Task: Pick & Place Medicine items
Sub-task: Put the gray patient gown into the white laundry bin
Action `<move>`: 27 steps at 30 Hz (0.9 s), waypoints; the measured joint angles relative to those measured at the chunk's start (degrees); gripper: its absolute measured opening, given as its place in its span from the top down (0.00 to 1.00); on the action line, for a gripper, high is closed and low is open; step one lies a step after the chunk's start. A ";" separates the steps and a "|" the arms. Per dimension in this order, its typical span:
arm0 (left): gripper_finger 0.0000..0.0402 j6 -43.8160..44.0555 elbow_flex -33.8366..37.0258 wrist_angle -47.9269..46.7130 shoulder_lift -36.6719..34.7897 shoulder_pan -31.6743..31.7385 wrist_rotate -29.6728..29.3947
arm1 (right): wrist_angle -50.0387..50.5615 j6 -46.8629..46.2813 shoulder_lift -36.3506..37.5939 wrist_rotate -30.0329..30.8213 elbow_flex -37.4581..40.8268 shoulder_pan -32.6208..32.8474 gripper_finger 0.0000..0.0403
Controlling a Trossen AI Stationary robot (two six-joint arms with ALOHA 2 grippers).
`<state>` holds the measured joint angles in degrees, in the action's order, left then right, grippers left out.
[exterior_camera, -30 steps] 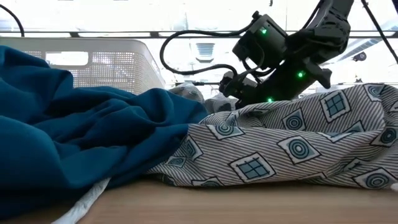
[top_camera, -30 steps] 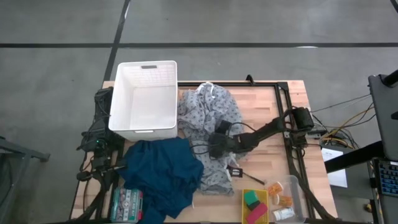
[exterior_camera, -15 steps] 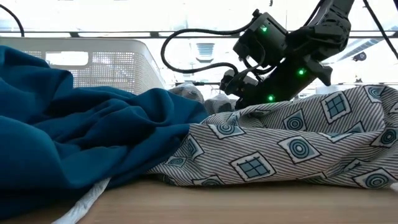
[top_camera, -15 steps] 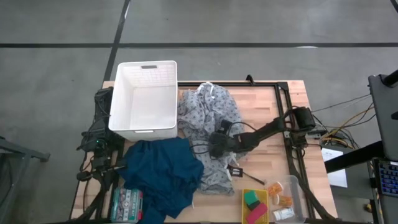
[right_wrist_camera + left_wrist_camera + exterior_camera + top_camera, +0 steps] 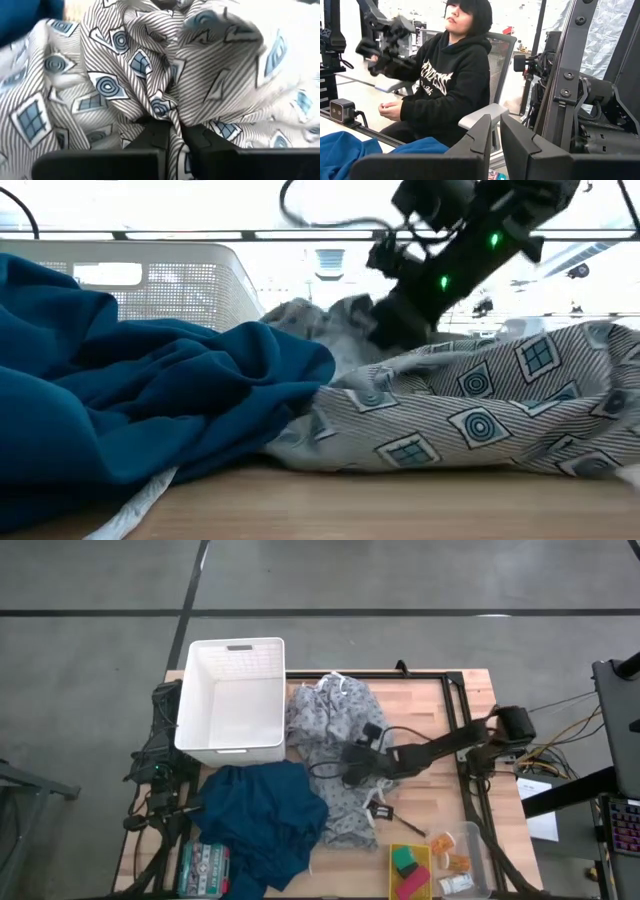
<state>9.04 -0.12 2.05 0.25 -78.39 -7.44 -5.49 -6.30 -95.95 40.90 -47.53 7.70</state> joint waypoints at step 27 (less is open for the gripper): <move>0.88 0.00 0.02 -0.01 0.00 0.00 0.00 | -9.52 17.66 37.42 5.13 0.00 2.94 0.97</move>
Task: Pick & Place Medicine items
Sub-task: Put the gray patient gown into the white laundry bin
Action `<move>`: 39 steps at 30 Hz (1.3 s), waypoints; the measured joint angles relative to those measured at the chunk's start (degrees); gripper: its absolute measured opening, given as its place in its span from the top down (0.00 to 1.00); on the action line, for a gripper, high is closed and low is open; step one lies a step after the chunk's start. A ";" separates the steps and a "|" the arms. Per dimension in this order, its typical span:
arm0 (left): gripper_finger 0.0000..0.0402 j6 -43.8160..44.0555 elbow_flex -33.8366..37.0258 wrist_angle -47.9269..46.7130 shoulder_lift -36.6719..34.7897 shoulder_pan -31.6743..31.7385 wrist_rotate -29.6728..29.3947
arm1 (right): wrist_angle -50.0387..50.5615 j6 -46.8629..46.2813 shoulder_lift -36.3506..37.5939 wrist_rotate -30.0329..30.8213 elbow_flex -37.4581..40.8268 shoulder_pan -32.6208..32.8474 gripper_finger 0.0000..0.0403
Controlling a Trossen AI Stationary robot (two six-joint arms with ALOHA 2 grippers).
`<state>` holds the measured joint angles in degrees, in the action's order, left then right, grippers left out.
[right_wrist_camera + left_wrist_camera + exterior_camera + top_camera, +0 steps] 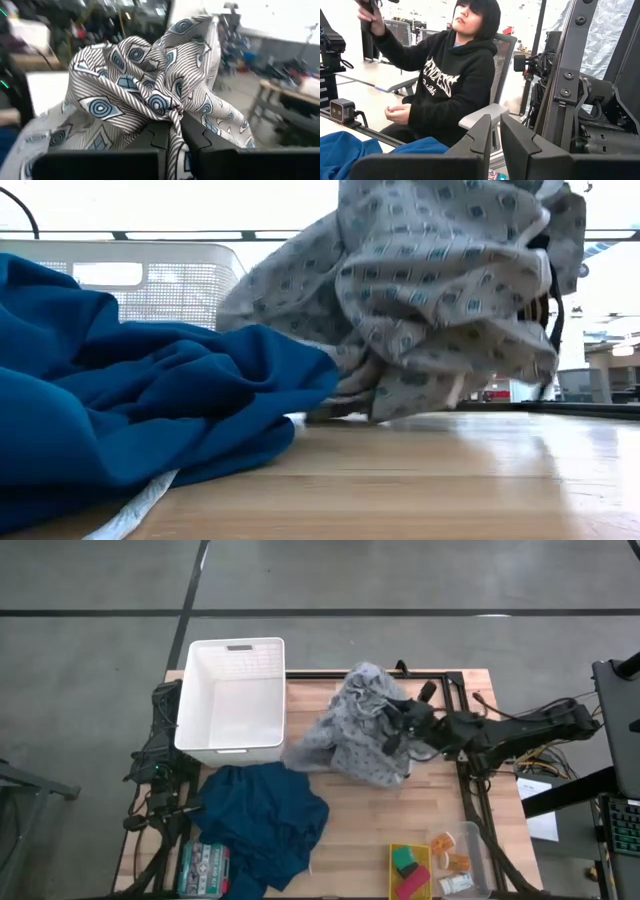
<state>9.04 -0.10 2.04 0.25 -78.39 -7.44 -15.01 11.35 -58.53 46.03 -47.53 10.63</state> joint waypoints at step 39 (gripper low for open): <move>0.88 0.00 0.00 0.01 0.00 0.00 0.00 | -20.06 21.79 1.34 -18.50 -0.04 0.00 0.97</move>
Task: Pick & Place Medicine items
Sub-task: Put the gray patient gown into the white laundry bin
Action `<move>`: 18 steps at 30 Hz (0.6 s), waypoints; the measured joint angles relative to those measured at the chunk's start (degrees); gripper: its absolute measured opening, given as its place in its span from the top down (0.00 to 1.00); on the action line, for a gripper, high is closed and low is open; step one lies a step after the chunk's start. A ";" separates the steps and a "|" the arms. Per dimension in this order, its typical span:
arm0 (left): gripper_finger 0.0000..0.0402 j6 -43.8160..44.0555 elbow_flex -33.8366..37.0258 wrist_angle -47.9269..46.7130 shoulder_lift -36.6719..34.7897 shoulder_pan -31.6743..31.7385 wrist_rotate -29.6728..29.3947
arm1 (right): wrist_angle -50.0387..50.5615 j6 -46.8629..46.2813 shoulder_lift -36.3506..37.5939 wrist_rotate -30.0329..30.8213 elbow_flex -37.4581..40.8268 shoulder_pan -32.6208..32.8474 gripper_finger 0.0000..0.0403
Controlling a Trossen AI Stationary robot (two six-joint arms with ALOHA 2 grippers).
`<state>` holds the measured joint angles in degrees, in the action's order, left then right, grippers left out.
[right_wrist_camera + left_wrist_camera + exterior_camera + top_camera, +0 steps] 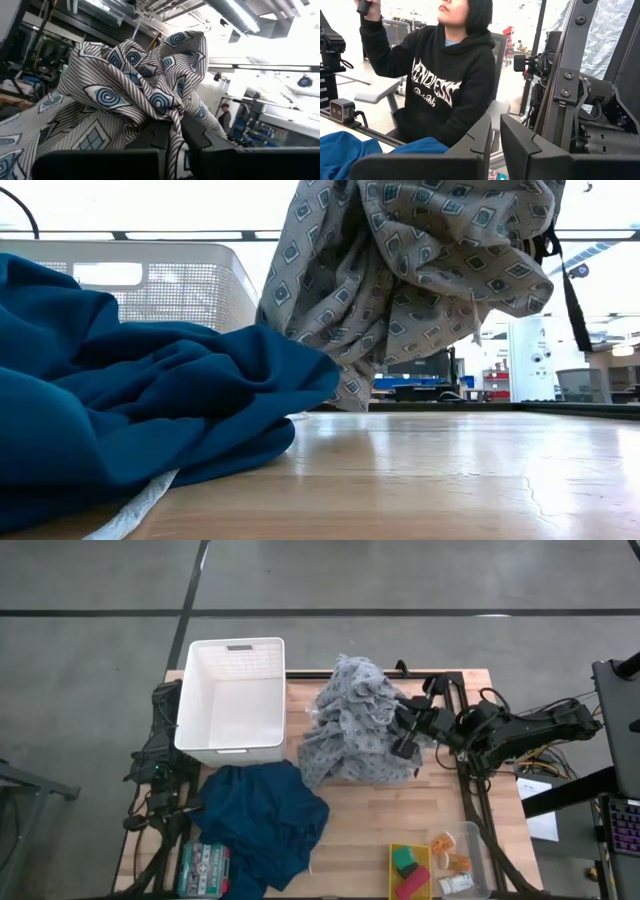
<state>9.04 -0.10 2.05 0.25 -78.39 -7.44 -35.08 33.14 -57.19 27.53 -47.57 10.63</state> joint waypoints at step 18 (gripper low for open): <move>0.88 0.00 -0.02 0.00 0.00 0.00 0.00 | -5.55 1.40 -5.88 -4.20 -0.94 -2.97 0.97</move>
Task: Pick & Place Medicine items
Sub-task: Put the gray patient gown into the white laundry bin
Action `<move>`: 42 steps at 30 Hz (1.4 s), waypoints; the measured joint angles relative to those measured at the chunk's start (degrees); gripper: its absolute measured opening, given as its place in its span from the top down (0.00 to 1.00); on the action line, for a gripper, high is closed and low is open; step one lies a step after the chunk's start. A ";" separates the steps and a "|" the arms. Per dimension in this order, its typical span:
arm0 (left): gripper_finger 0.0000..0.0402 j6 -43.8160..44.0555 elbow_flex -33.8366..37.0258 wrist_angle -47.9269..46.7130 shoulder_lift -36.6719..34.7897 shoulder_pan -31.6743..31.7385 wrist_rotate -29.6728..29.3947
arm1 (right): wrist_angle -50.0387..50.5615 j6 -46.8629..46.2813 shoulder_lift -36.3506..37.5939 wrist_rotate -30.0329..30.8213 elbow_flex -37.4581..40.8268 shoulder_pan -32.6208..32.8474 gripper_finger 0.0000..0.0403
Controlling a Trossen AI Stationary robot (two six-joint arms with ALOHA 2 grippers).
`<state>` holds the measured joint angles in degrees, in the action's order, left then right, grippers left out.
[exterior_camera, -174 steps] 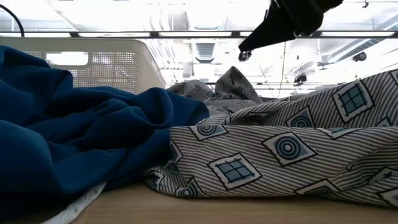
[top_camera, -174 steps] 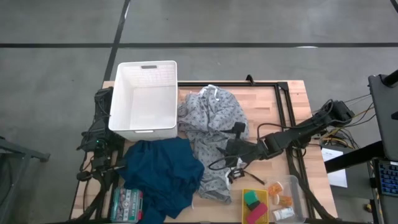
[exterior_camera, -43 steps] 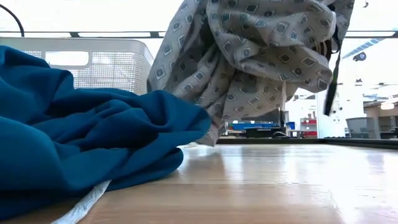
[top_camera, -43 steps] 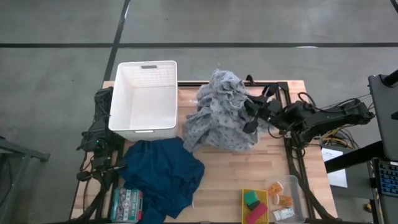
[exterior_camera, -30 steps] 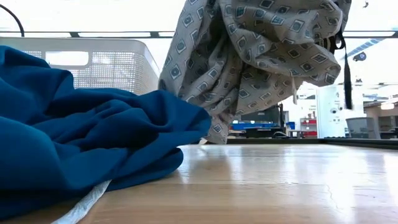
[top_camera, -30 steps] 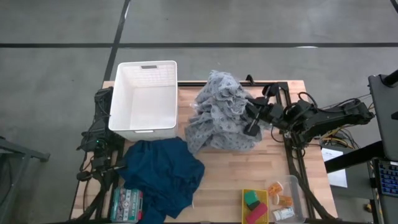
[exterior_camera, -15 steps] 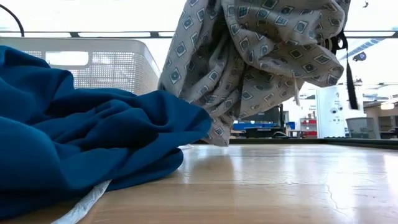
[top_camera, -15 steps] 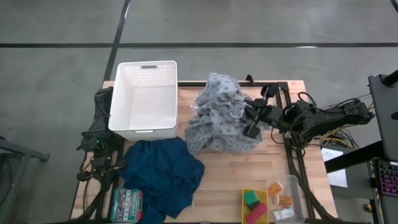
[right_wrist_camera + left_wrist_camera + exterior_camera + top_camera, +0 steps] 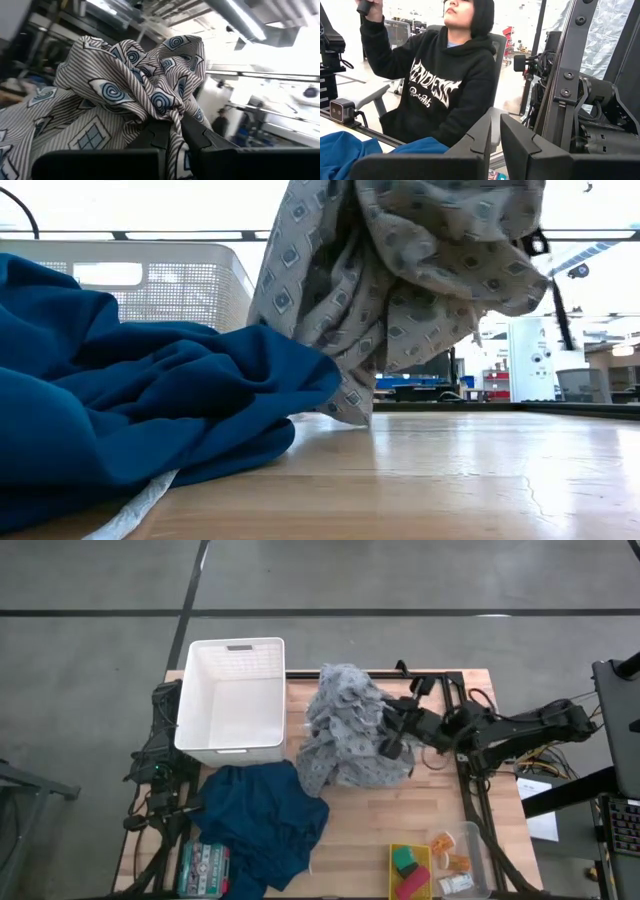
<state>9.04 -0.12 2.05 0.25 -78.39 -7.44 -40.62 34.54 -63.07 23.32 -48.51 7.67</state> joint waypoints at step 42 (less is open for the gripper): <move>0.88 0.00 0.02 -0.01 -0.02 0.00 -0.02 | 4.11 -7.38 -50.05 -31.14 -84.28 -21.10 0.97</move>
<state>9.04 -0.10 2.04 0.23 -78.39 -7.46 -36.51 27.17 -113.12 -7.81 -132.79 -13.43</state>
